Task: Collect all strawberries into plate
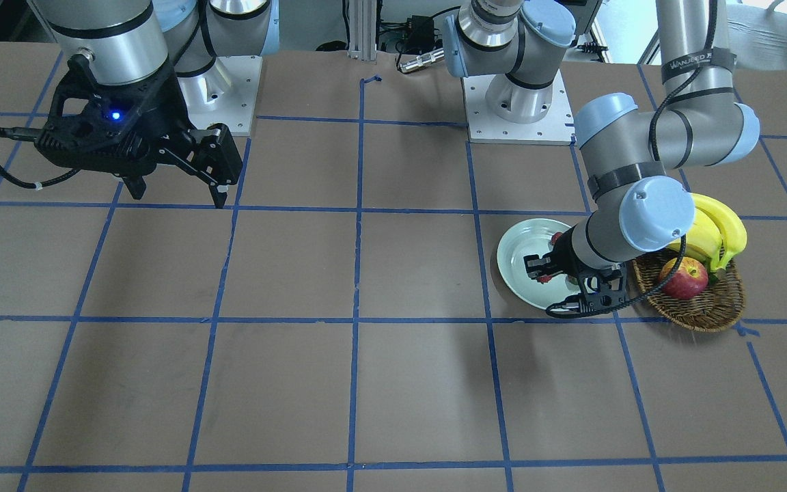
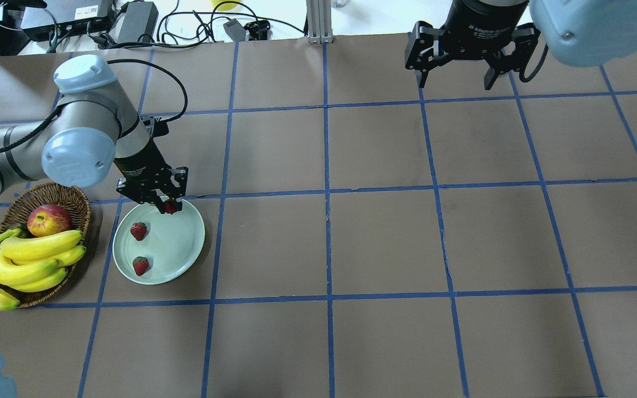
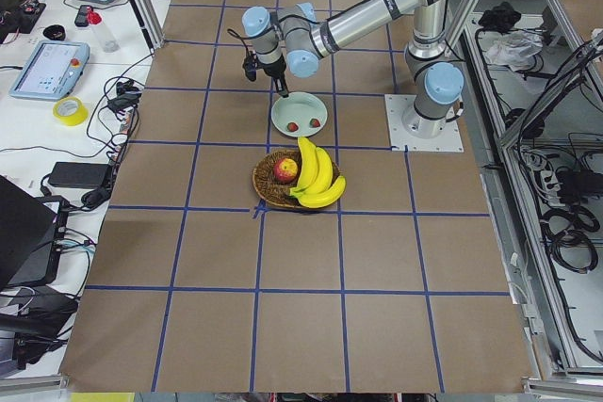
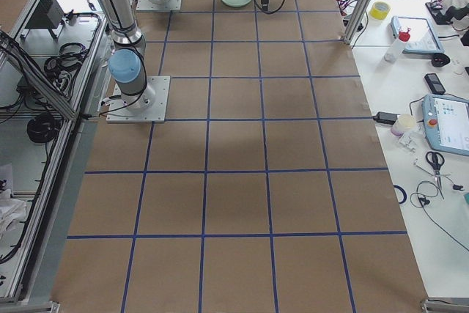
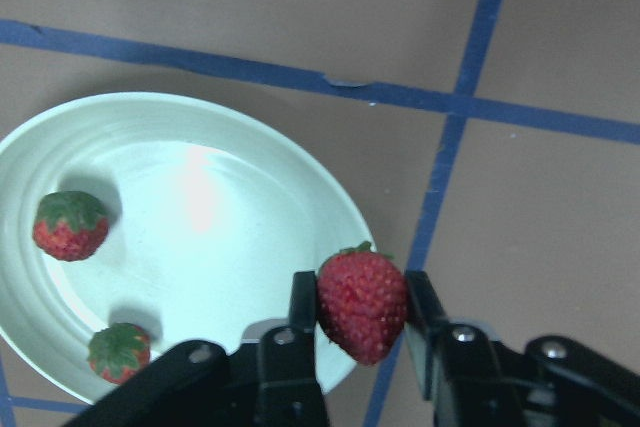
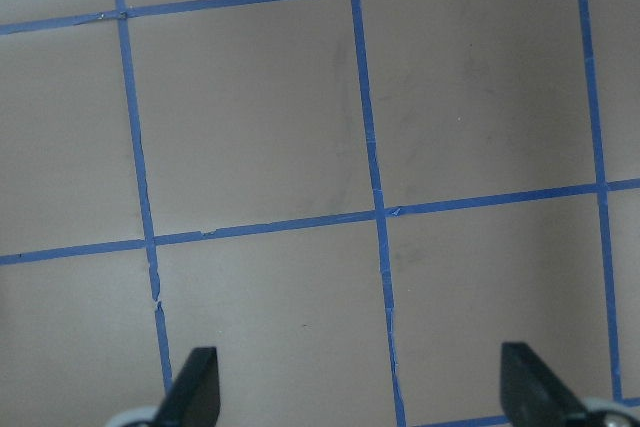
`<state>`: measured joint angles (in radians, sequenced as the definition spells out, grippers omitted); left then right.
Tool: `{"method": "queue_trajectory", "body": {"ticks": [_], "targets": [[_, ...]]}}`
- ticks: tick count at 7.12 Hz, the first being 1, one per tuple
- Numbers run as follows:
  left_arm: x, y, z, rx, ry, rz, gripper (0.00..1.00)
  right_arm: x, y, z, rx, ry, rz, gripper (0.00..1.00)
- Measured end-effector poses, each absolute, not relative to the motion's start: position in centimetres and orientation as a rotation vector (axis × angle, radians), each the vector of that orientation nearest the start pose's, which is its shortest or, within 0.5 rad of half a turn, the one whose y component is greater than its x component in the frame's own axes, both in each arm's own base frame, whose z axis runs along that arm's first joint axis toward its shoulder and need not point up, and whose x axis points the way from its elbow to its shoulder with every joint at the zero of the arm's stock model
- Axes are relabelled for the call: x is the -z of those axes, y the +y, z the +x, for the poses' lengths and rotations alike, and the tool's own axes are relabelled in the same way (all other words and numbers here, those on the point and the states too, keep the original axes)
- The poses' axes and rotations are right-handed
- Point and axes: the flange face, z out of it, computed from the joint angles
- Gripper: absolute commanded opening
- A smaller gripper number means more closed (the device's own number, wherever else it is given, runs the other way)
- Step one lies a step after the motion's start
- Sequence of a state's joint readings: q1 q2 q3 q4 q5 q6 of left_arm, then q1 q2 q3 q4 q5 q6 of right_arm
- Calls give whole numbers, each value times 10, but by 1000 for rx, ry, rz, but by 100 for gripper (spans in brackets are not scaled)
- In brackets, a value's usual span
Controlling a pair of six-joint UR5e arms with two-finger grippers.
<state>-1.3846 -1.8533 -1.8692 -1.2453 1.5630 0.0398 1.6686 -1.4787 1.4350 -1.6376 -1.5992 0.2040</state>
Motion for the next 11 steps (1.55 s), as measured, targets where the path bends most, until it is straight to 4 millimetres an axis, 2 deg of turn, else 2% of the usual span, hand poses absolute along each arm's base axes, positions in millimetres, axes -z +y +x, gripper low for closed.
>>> {"method": "queue_trajectory", "body": {"ticks": [1,3,5,7,9,11], "targets": [[-228,-529,-25,-423,3146,-239,100,-515,-526,182,182,3142,170,100],[-225,-523,-21,-435,3148,-258,100,-519,-525,181,195,3140,167,100],[-243,-526,-24,-376,3152,-245,100,-526,-519,180,210,3137,160,100],[-295,-533,-28,-275,3153,-226,100,-534,-514,179,229,3130,157,100],[-370,-529,-36,-198,3169,-215,100,-536,-512,180,234,3129,157,100],[-438,-518,-64,-52,3187,-141,100,-536,-511,180,229,3130,156,100]]}}
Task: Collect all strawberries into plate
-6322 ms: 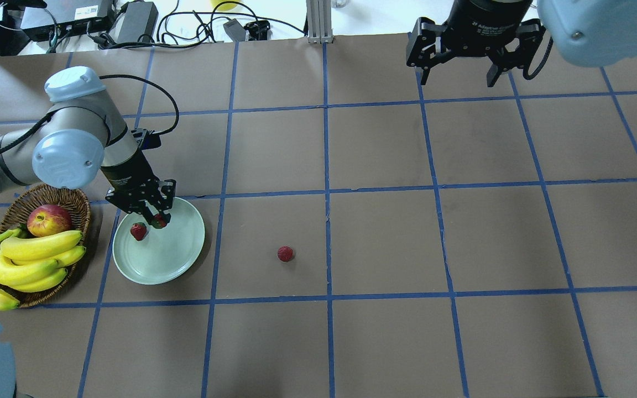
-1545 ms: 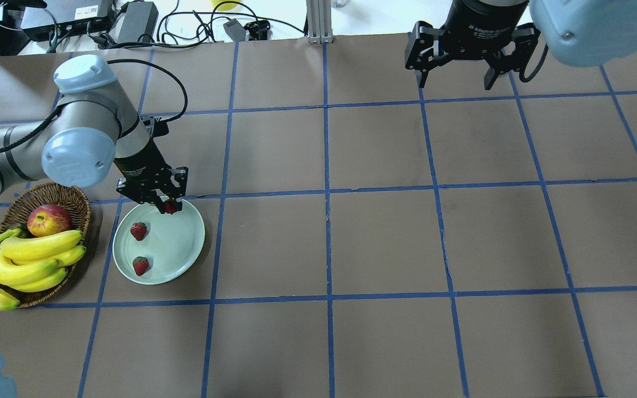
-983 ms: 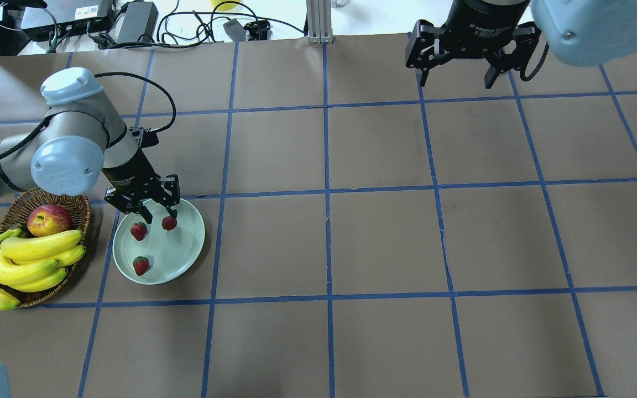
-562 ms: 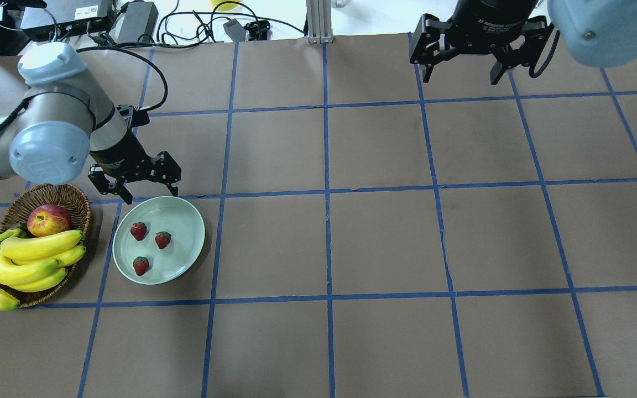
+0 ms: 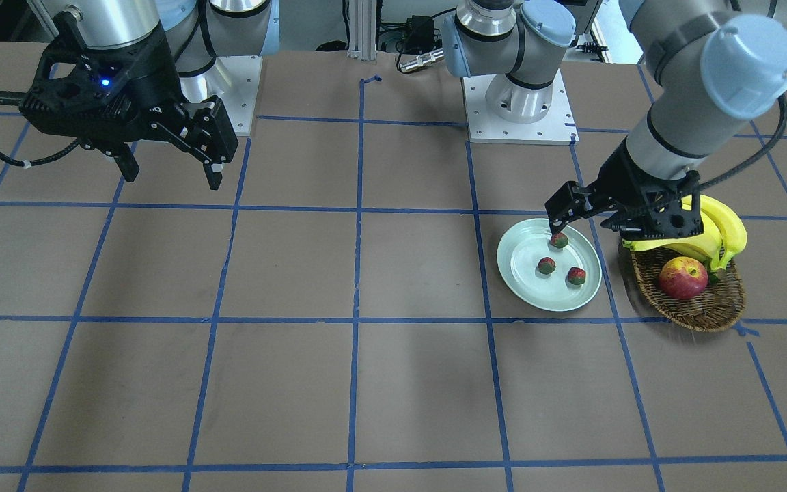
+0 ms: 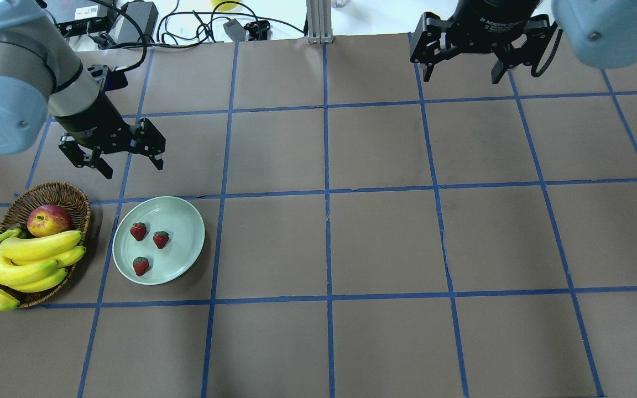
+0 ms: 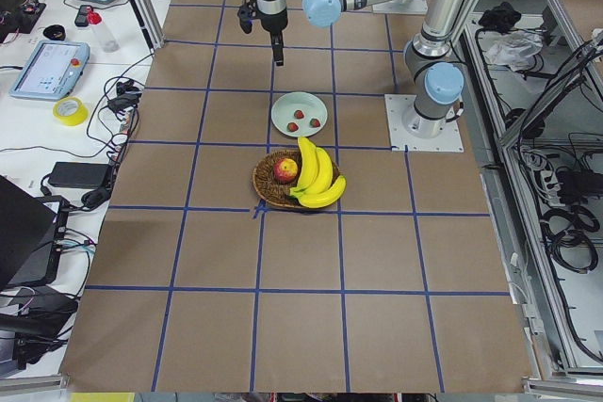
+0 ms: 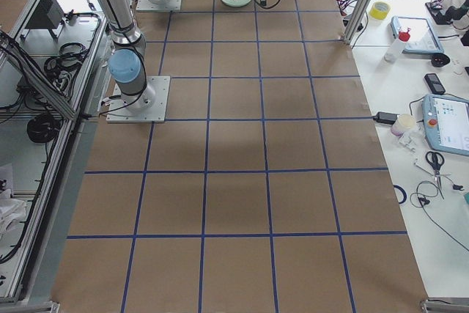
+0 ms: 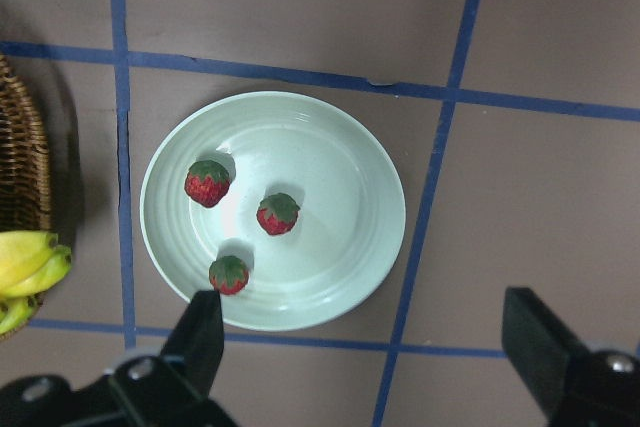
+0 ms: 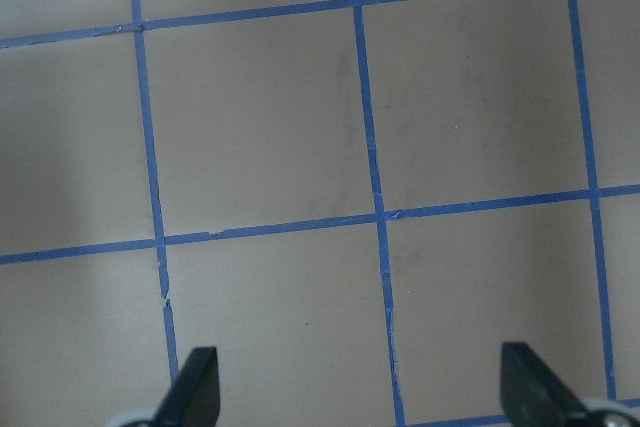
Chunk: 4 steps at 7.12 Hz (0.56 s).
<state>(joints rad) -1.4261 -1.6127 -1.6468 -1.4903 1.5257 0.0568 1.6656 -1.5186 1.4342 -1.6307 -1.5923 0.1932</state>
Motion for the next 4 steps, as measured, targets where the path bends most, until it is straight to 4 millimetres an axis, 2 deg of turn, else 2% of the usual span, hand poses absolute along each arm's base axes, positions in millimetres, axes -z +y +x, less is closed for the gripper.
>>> {"method": "queue_trajectory", "body": {"ticks": [2,4], "targets": [[-476,-502,-107,49,3185,-7,100,-537,-510,180,205,3134,156,100],[-495,-485,-130,92,3179,85,100,-538,-508,179,179,3141,160,100]]}}
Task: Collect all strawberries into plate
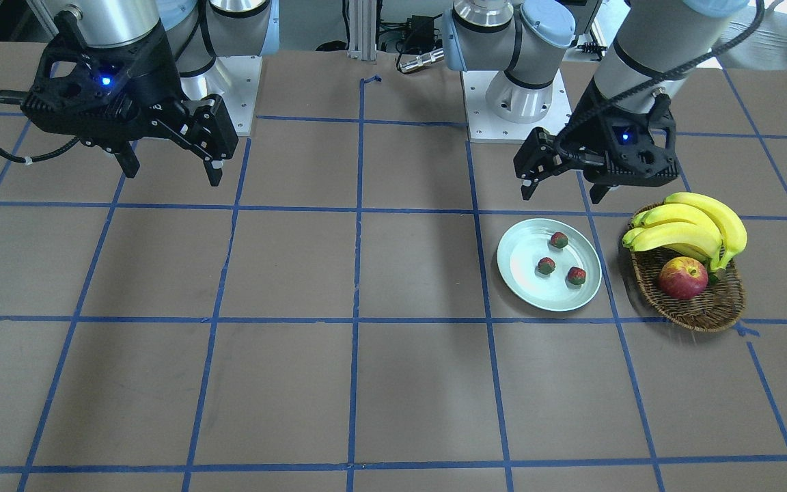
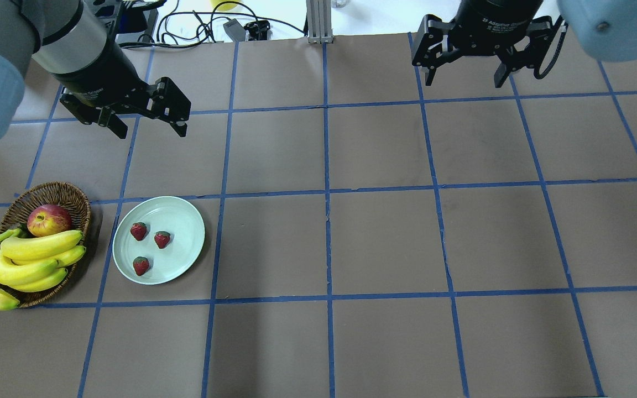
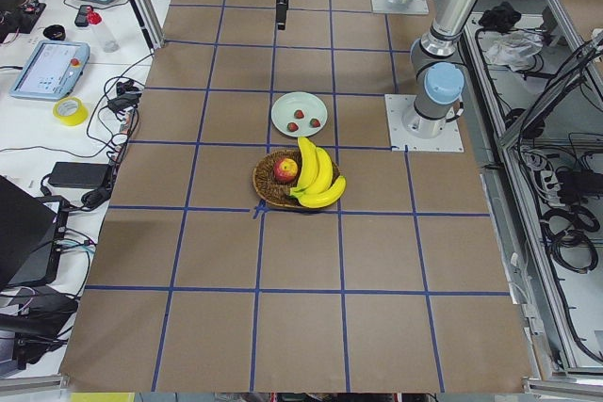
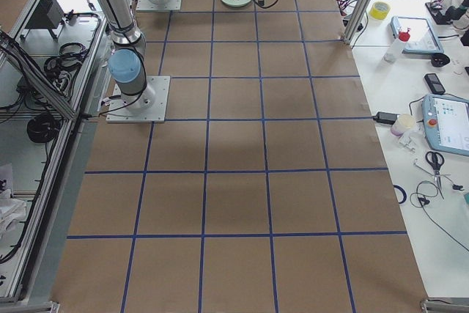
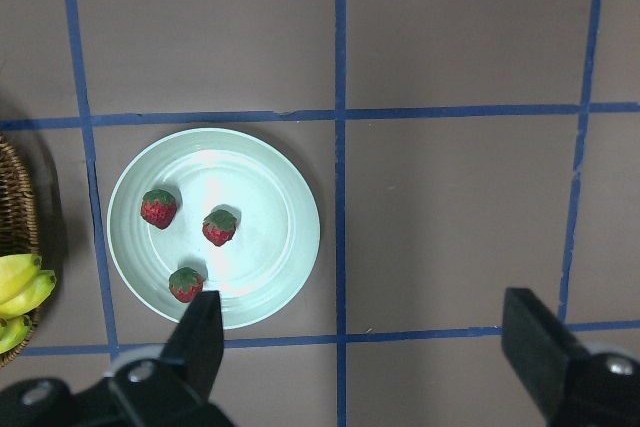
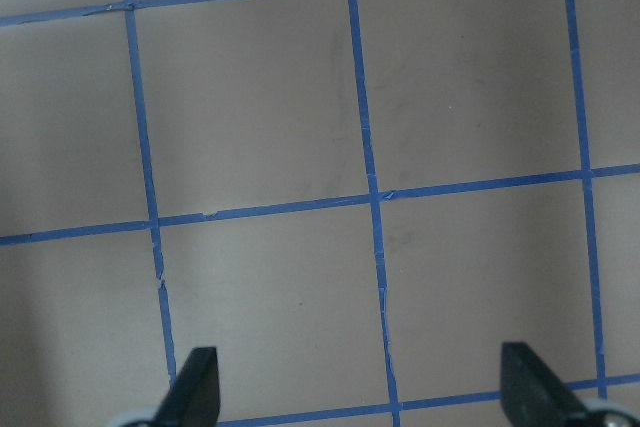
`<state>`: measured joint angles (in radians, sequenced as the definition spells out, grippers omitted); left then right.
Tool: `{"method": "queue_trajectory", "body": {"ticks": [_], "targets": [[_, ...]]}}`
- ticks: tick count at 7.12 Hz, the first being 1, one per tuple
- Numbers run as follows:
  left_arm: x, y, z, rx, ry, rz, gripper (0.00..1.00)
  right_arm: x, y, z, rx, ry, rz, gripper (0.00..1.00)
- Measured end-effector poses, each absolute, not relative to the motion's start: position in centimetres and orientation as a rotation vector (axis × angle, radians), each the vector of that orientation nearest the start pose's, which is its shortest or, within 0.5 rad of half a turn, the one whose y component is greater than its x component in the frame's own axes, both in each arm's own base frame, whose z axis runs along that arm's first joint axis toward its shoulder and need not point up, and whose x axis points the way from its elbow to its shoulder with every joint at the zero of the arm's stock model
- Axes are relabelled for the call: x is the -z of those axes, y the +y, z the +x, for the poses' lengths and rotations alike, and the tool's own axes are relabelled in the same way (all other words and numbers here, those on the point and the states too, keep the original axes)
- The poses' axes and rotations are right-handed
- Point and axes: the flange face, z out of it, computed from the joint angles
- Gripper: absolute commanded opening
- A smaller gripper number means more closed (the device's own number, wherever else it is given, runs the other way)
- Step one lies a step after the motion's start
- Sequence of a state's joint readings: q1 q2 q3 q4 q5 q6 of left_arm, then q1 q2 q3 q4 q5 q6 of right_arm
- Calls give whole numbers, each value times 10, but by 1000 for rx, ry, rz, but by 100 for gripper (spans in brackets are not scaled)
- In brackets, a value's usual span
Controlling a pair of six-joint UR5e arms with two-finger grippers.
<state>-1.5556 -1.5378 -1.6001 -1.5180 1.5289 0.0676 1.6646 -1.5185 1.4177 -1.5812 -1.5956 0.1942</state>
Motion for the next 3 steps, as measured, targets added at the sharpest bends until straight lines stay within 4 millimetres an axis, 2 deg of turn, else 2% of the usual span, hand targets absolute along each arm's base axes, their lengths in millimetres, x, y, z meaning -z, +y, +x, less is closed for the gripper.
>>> {"method": "queue_trajectory", "body": {"ticks": [3], "targets": [[-508,-467,-131,64,3166,99,100,-537,-509,180,171,3137,161,100]]}}
